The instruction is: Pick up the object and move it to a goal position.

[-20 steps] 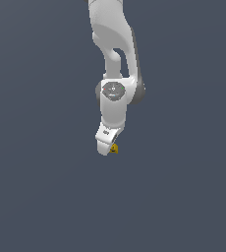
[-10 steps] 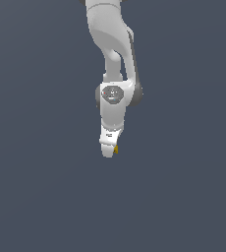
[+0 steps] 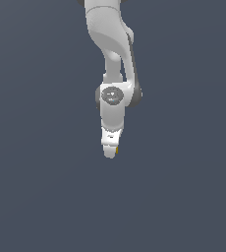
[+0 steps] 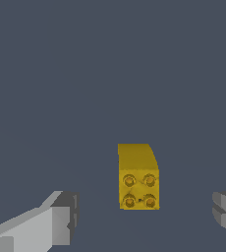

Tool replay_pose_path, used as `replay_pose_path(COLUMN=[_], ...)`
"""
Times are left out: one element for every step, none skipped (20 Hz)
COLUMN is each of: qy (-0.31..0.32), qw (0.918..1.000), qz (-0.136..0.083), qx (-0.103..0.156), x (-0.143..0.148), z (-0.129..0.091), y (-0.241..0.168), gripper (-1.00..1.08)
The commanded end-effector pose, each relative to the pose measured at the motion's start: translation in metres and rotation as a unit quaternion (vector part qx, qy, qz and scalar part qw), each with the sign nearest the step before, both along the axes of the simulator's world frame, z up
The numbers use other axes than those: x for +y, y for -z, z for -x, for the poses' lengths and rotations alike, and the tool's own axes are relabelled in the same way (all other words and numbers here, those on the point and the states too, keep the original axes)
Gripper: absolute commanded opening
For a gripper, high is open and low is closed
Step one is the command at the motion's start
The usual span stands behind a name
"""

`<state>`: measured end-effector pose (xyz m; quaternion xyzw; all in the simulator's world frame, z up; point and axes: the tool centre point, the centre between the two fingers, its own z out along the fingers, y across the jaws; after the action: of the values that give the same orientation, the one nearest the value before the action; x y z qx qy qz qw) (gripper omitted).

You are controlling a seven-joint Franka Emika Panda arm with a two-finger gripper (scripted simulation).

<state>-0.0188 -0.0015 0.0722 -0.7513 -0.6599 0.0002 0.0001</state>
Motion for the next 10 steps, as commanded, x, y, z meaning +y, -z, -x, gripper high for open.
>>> replay_pose_path(qy=[0.0,0.0,0.0,0.0,0.0,0.0,-0.001,-0.001,-0.001,-0.002], qw=[1.0,1.0,1.0,1.0,1.0,1.0,1.0,1.0,1.0,1.0], qz=[0.0,0.0,0.0,0.0,0.0,0.0,0.0,0.0,0.0,0.0], qx=[0.0,0.0,0.0,0.0,0.0,0.0,0.0,0.0,0.0,0.0], x=[0.0,0.0,0.0,0.0,0.0,0.0,0.0,0.0,0.0,0.0], z=[0.0,0.0,0.0,0.0,0.0,0.0,0.0,0.001,0.001,0.001], y=[0.0,0.0,0.001,0.003,0.005,0.008,0.012,0.016,0.021,0.026], gripper=[1.0,1.0,1.0,1.0,1.0,1.0,1.0,1.0,1.0,1.0])
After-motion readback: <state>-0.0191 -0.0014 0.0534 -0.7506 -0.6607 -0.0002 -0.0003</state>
